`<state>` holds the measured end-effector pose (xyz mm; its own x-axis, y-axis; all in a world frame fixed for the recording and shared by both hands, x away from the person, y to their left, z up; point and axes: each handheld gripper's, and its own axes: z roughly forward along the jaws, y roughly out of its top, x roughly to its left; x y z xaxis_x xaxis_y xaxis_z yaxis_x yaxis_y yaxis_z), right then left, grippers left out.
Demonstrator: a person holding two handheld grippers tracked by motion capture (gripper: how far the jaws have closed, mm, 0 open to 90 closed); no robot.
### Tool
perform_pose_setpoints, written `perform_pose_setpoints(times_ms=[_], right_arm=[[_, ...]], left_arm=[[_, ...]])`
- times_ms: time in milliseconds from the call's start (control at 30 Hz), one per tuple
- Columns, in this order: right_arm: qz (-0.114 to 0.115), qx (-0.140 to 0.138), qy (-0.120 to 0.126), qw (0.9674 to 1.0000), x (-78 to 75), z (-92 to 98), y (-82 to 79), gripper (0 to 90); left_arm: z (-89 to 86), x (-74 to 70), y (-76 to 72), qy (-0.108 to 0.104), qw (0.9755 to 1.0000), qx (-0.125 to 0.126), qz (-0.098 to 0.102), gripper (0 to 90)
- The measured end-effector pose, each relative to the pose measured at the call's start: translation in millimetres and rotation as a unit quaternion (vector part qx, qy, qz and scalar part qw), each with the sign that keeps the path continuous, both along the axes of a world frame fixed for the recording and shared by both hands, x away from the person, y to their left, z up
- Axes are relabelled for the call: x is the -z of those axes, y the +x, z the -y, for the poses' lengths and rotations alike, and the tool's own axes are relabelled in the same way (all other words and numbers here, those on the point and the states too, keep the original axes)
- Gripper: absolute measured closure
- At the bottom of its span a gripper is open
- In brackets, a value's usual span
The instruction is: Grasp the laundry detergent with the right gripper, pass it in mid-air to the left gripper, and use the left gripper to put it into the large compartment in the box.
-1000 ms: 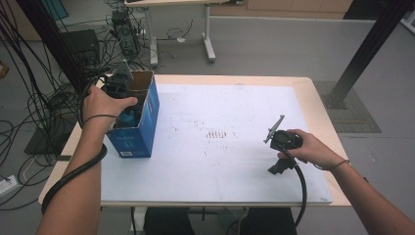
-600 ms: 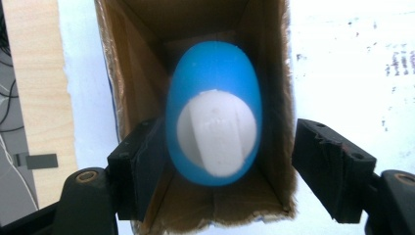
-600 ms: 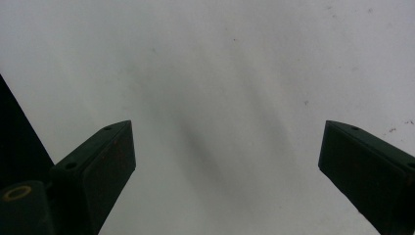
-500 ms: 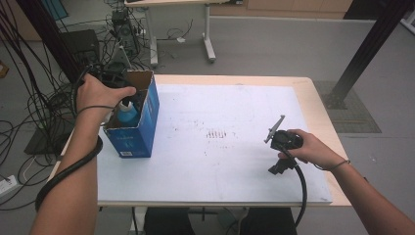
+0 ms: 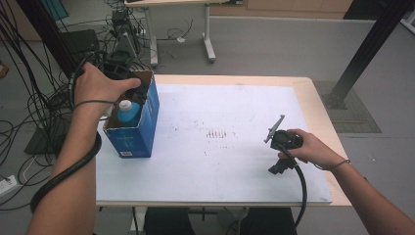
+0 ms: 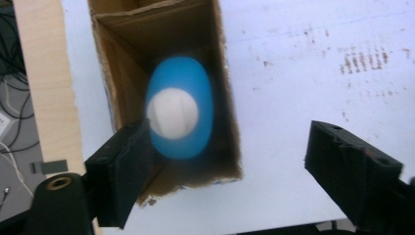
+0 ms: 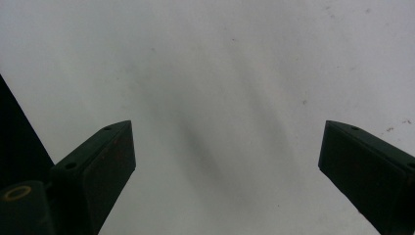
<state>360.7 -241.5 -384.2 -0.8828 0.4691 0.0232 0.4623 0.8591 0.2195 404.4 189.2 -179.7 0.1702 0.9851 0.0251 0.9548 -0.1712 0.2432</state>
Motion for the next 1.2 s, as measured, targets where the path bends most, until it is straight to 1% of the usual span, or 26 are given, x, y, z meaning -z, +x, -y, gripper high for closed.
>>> perform_pose_setpoints(times_ms=[200, 400, 467, 500, 633, 700, 867, 967, 1000, 1033, 1133, 1200], right_arm=[[-0.002, 0.001, 0.001, 1.0, 0.8, -0.2, 1.2, 6.7], [-0.003, -0.001, -0.001, 1.0, 2.0, -0.5, 2.9, 6.6], [-0.005, 0.002, 0.0, 1.0, 1.6, -0.9, 3.0, 6.6], [-0.005, 0.001, 0.0, 1.0, 1.7, -0.9, 3.3, 6.6], [-0.005, -0.001, -0.001, 1.0, 2.1, -1.0, 4.2, 6.6], [-0.003, -0.003, -0.002, 1.0, 2.4, -0.9, 4.9, 6.6], [-0.001, -0.001, -0.003, 1.0, 1.1, -0.7, 6.0, 6.7], [-0.002, 0.0, -0.002, 1.0, -0.3, -0.6, 6.3, 6.7], [0.0, -0.001, -0.001, 1.0, -0.6, -0.3, 6.3, 6.7], [0.0, 0.0, -0.001, 1.0, -1.4, -0.2, 6.4, 6.7], [0.0, 0.002, 0.001, 1.0, -2.8, 0.0, 6.5, 6.7], [0.0, 0.003, 0.001, 1.0, -3.1, 0.1, 7.0, 6.7]], left_arm=[[6.7, -3.4, -2.7, -0.002, 1.0, 0.003, 0.007, 12.9], [16.7, -7.3, -6.9, -0.008, 0.9998, 0.013, 0.011, 10.9], [20.2, -7.1, -7.9, -0.006, 0.9998, 0.019, 0.008, 10.8], [22.2, -6.8, -8.3, -0.005, 0.9997, 0.022, 0.001, 10.8], [30.7, -3.4, -10.6, -0.004, 0.9997, 0.025, -0.007, 10.1], [35.7, -1.9, -12.2, -0.001, 0.9993, 0.034, -0.013, 10.0], [53.4, 2.0, -15.7, 0.002, 0.998, 0.056, -0.028, 9.3], [65.1, 3.4, -17.3, -0.002, 0.9971, 0.069, -0.033, 9.3], [70.3, 4.2, -18.1, -0.002, 0.9964, 0.076, -0.039, 9.2], [73.7, 4.9, -18.8, -0.003, 0.9961, 0.08, -0.039, 9.1], [86.9, 8.4, -21.3, -0.002, 0.9941, 0.099, -0.045, 8.9], [95.1, 11.6, -22.3, -0.002, 0.9932, 0.106, -0.048, 8.7]])
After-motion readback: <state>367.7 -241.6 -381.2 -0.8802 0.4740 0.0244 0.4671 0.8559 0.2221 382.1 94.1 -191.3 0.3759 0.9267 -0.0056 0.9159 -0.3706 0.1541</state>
